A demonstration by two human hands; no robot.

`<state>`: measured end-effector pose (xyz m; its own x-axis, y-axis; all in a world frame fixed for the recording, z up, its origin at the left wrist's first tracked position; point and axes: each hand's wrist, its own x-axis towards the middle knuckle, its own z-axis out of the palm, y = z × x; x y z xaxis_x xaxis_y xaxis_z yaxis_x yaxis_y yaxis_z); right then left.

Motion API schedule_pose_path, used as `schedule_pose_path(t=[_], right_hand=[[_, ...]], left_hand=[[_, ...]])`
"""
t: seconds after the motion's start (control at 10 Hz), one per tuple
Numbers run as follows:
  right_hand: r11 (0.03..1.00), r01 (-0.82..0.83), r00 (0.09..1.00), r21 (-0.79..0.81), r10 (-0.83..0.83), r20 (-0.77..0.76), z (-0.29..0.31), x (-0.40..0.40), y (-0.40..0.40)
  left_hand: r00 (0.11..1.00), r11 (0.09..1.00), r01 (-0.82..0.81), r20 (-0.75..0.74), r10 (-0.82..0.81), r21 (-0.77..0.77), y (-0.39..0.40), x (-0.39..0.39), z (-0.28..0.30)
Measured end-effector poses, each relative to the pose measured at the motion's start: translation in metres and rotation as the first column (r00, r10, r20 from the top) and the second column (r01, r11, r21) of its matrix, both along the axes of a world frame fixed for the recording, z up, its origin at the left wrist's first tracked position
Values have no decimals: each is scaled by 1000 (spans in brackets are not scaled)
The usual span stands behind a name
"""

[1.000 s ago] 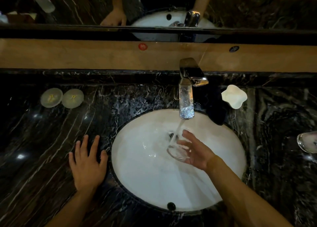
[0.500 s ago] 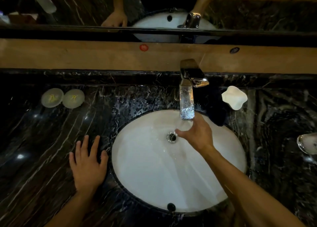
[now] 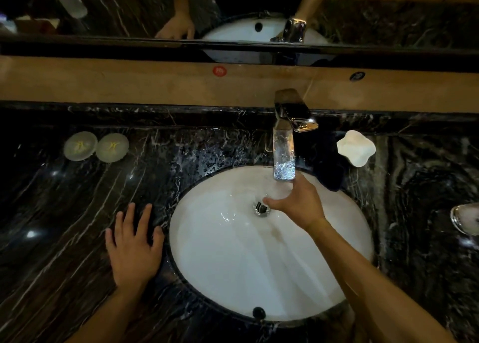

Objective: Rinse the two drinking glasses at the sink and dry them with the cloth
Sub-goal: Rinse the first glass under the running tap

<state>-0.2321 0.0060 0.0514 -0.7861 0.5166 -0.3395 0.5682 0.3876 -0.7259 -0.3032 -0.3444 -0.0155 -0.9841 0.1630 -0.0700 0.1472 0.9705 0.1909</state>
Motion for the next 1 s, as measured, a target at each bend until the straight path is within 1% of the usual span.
schedule_pose_path(t=[0.1, 0.2, 0.3, 0.4, 0.5, 0.6, 0.7, 0.8, 0.9, 1.0], right_hand=[[988, -118, 977, 98, 97, 192, 3, 1, 8], [988, -138, 965, -69, 150, 216, -1, 6, 15], [987, -7, 995, -163, 23, 93, -4, 12, 8], [999, 24, 997, -33, -22, 71, -2, 12, 1], [992, -116, 967, 50, 101, 232, 1, 10, 9], [986, -57, 980, -156, 86, 181, -3, 14, 16], [990, 18, 994, -140, -3, 105, -6, 16, 8], [998, -38, 989, 48, 31, 144, -3, 13, 5], [996, -94, 972, -4, 92, 218, -3, 12, 11], [995, -23, 989, -96, 36, 144, -8, 17, 7]], left_hand=[[1000, 1000, -2, 6, 2, -2, 0, -1, 0], [1000, 1000, 1, 9, -1, -8, -1, 0, -1], [1000, 1000, -6, 12, 6, 1, -1, 0, -1], [1000, 1000, -4, 17, 4, 3, -1, -1, 0], [1000, 1000, 3, 21, -3, -6, -1, -1, -1], [1000, 1000, -1, 16, 1, -7, -1, -1, -1], [1000, 1000, -5, 13, 5, -6, -1, -1, 0], [1000, 1000, -1, 13, 1, -7, 0, 0, 0], [1000, 1000, 0, 8, 0, 1, 0, 0, 0], [1000, 1000, 0, 6, 0, 5, -1, 0, 0]])
